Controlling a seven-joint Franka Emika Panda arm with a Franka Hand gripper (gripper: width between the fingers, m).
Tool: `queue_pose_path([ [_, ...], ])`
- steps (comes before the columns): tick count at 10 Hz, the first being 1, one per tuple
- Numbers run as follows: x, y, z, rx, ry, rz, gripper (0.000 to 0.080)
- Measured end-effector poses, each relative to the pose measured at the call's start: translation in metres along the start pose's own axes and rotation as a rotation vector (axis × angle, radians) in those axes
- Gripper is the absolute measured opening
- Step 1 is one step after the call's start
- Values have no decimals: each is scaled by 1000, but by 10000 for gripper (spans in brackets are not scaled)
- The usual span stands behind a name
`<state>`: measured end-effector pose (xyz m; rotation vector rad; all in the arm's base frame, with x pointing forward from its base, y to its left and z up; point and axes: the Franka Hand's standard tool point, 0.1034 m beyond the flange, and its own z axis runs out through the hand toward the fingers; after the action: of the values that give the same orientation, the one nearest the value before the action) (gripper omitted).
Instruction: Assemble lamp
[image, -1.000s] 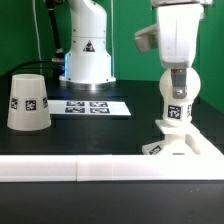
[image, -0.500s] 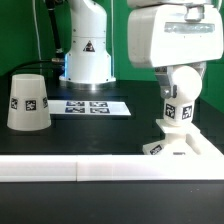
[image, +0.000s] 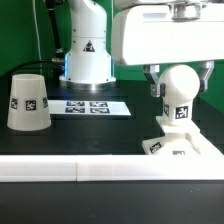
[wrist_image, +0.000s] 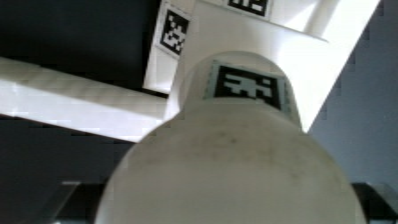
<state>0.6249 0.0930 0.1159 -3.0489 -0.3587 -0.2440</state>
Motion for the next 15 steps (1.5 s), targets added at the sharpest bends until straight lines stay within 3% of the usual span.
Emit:
queue_pose_path([
  [3, 0, 2, 0, -2, 6, 205, 579],
  [6, -9, -7, 5, -2, 20, 475, 579],
  [9, -11, -10, 6, 37, 5, 732, 579],
  [12, -11, -5, 7, 107, -39, 1041, 579],
  [15, -12, -4, 8, 129, -88, 1287, 579],
])
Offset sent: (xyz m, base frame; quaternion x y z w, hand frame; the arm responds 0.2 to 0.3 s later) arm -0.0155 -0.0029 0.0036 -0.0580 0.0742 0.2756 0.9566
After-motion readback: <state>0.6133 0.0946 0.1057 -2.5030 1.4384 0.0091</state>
